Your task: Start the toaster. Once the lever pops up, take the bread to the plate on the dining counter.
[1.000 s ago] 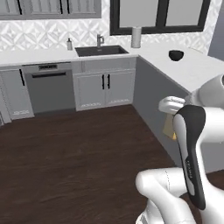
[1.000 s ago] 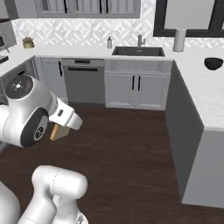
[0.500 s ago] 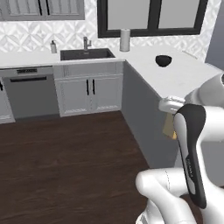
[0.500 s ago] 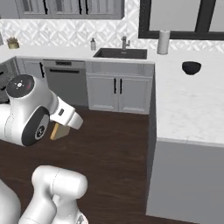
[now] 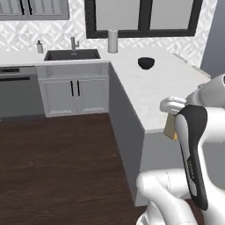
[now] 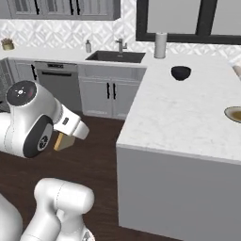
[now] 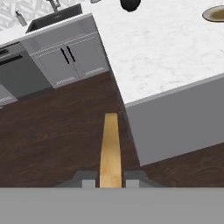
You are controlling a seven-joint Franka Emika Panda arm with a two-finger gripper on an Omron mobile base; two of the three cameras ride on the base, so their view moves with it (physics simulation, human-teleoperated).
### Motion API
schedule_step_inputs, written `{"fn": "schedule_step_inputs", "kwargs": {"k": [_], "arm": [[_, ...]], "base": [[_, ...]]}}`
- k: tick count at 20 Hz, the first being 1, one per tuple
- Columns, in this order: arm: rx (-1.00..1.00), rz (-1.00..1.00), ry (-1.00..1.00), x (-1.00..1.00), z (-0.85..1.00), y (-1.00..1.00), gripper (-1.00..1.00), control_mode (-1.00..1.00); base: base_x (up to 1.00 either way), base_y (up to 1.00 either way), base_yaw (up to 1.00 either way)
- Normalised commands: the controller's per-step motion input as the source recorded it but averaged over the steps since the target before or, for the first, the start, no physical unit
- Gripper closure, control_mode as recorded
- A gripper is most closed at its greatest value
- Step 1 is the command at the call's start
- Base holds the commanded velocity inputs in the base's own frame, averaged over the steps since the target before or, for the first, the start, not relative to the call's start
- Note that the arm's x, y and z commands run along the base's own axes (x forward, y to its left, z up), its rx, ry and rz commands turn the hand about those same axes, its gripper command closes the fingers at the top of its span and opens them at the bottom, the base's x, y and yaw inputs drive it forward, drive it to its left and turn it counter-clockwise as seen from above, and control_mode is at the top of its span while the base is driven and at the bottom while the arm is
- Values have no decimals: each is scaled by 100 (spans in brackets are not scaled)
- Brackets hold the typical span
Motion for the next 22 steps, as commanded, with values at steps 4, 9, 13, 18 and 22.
{"fn": "schedule_step_inputs", "kwargs": {"k": [4,9,13,18,22], "arm": [[0,0,0,0,0,0,100,100],[0,0,0,0,0,0,100,100],[0,0,0,0,0,0,100,100],[0,0,0,0,0,0,100,100],[0,0,0,0,0,0,100,100]], "base": [[18,-100,20],[19,-100,21],[19,-100,21],[14,-100,23],[13,-100,31]]}}
